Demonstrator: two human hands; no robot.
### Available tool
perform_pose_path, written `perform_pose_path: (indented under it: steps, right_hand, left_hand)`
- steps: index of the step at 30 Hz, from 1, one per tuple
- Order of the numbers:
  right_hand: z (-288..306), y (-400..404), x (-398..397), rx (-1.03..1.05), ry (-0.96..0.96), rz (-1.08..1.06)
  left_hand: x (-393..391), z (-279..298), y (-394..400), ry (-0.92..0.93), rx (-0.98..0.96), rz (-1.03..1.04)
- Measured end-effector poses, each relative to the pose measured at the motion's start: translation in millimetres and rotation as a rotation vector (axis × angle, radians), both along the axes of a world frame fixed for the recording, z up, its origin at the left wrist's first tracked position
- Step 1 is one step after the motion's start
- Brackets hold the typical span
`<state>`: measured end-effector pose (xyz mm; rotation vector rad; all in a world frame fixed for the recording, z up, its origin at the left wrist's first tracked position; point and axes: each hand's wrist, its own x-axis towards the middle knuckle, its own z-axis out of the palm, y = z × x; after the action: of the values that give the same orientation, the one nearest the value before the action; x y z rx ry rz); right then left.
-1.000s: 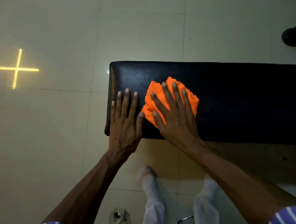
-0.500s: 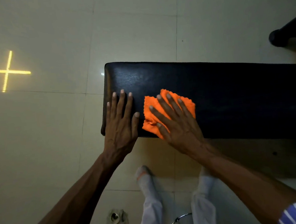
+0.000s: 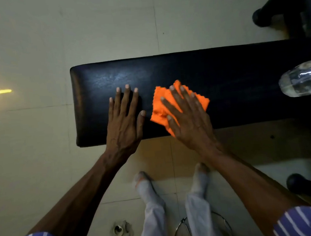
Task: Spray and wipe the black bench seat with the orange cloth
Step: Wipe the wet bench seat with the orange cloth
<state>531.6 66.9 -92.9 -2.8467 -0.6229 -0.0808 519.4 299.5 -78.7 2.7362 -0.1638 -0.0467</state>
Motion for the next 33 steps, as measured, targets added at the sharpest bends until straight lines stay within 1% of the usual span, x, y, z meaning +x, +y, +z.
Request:
perform_pose_path:
  steps: [2,3,4,5,6,8,10,11,12,13,14,15,17,18,19,20,22,24,25,26,27,30,31,32,33]
  right_hand:
    - [2.9,-11.3,9.2,0.053,-0.003,-0.275]
    - [3.5,-4.1,8.8,0.073,-0.022,-0.395]
    - [2.1,7.6,4.7,0.077,-0.046,-0.469]
    - [-0.2,19.9,-2.5,0.073,-0.058,-0.489]
    - [-2.8,29.3,-10.9,0.07,-0.056,-0.453]
    - [-7.7,29.9,-27.9,0.067,-0.026,-0.297]
    - [-9.5,4.8,-33.0,0.041,-0.01,-0.097]
    - [-8.8,-10.9,-30.5,0.016,-0.021,-0.028]
    - [-8.9,-26.4,-26.2,-0.003,-0.036,-0.012]
    - [-8.6,-41.9,-20.7,-0.004,-0.049,-0.065]
    - [-7.9,-55.5,-15.1,0.013,-0.068,-0.182]
    - [-5.7,-64.9,-10.9,0.033,-0.088,-0.342]
    - [-2.4,-57.7,-8.4,0.06,-0.106,-0.637]
    - [-2.8,-43.1,-11.1,0.071,-0.113,-0.718]
    - [-3.5,-25.5,-15.9,0.088,-0.118,-0.746]
    - [-5.2,-8.5,-23.2,0.097,-0.113,-0.724]
    - [-8.2,11.6,-44.0,0.086,-0.069,-0.584]
    - [-8.2,-2.3,-56.4,0.073,-0.046,-0.408]
    - [-7.2,-17.1,-55.4,0.062,-0.054,-0.372]
    - [-5.8,-32.9,-50.5,0.046,-0.077,-0.393]
    - [-3.6,-48.0,-41.9,0.045,-0.099,-0.478]
    - [6.7,-67.7,-14.9,0.107,-0.096,-0.868]
    - [8.2,-61.5,-12.7,0.101,-0.097,-0.9]
    - [7.4,-52.9,-14.8,0.08,-0.106,-0.851]
    - [5.2,-46.5,-21.3,0.06,-0.097,-0.744]
  left_hand:
    - [-1.1,-0.3,-8.1,0.001,0.008,0.005]
    - [-1.5,-0.3,-10.7,0.004,0.015,0.004]
    - [-1.5,-0.7,-13.2,0.008,0.02,-0.006]
    - [-1.6,-1.5,-16.1,0.011,0.024,-0.019]
    - [-1.3,-1.7,-18.2,0.013,0.025,-0.028]
    - [0.0,-1.9,-22.0,0.017,0.025,-0.05]
    - [1.6,-1.2,-25.4,0.018,0.029,-0.076]
    - [2.4,-0.6,-27.7,0.018,0.032,-0.085]
    - [3.4,-0.4,-30.0,0.017,0.036,-0.092]
    - [3.6,-0.1,-32.2,0.017,0.042,-0.098]
    - [3.6,0.0,-34.0,0.021,0.051,-0.109]
    - [3.7,-0.4,-35.1,0.027,0.061,-0.124]
    - [5.1,-2.3,-34.2,0.035,0.082,-0.157]
    - [5.8,-3.1,-32.6,0.036,0.086,-0.168]
    - [6.4,-3.5,-30.8,0.032,0.087,-0.176]
    - [6.4,-3.7,-29.4,0.026,0.089,-0.185]
    - [4.3,-3.5,-28.1,0.019,0.09,-0.209]
    - [0.9,-3.5,-29.2,0.018,0.099,-0.231]
    - [-1.4,-3.5,-30.7,0.019,0.105,-0.242]
    - [-2.8,-3.5,-32.7,0.018,0.11,-0.256]
    - [-3.5,-3.6,-35.7,0.018,0.111,-0.271]
    - [-1.7,-3.1,-48.4,0.016,0.106,-0.332]
    - [0.4,-2.5,-54.7,0.014,0.102,-0.361]
    - [3.4,-1.6,-61.1,0.015,0.098,-0.391]
    - [6.1,-0.4,-67.0,0.019,0.095,-0.413]
